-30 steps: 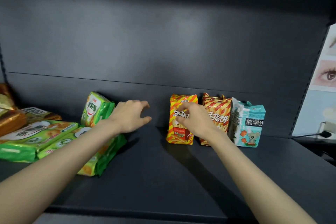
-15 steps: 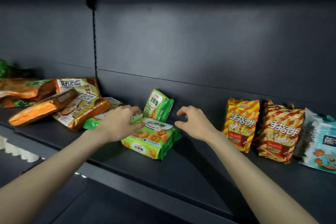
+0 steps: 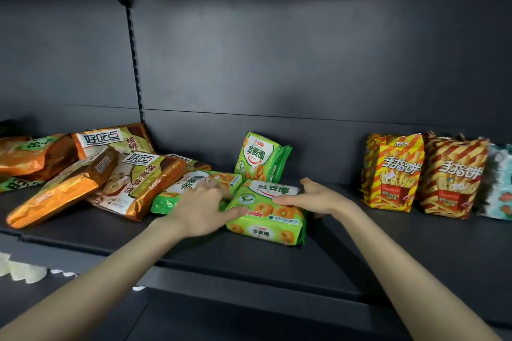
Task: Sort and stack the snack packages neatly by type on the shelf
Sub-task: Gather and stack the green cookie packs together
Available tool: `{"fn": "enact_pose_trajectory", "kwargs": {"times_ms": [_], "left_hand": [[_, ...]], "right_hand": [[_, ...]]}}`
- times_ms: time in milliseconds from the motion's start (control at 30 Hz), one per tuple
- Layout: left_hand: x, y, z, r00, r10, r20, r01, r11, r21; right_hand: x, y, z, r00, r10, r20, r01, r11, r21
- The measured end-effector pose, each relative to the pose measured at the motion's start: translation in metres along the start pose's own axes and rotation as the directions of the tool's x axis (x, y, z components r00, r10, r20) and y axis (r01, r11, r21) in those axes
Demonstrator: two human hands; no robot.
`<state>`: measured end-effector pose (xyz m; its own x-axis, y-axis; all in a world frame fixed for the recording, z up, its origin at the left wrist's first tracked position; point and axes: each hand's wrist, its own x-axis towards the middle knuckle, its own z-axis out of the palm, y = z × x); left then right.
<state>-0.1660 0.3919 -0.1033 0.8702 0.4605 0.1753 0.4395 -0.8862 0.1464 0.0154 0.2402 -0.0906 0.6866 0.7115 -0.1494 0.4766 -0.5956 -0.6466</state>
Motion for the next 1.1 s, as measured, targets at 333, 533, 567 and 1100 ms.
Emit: {"fn": "enact_pose_trajectory", "kwargs": {"times_ms": [333,533,567,1100], "left_hand": [[0.012,-0.025,0.008,0.986,0.166,0.004,-0.161,0.96,-0.228],[0.017,-0.038,0.015,0.971,0.18,-0.156,-0.229,0.887,-0.401],[0.019,-0.039,0.016,0.973,0.171,-0.156,-0.22,0.891,-0.398],[0.025,-0.039,0.021,0.999,-0.041,-0.014,0.04,0.993,-0.109]], "right_hand": [[-0.003,0.008,0.015,0.991,-0.072,-0.115,0.106,0.941,0.323],[-0.009,0.005,0.017,0.921,-0.111,-0.373,0.255,0.897,0.362],[-0.009,0.003,0.016,0.895,-0.135,-0.425,0.291,0.899,0.327],[-0.011,0.009,0.023,0.791,-0.134,-0.597,0.411,0.839,0.356]]}}
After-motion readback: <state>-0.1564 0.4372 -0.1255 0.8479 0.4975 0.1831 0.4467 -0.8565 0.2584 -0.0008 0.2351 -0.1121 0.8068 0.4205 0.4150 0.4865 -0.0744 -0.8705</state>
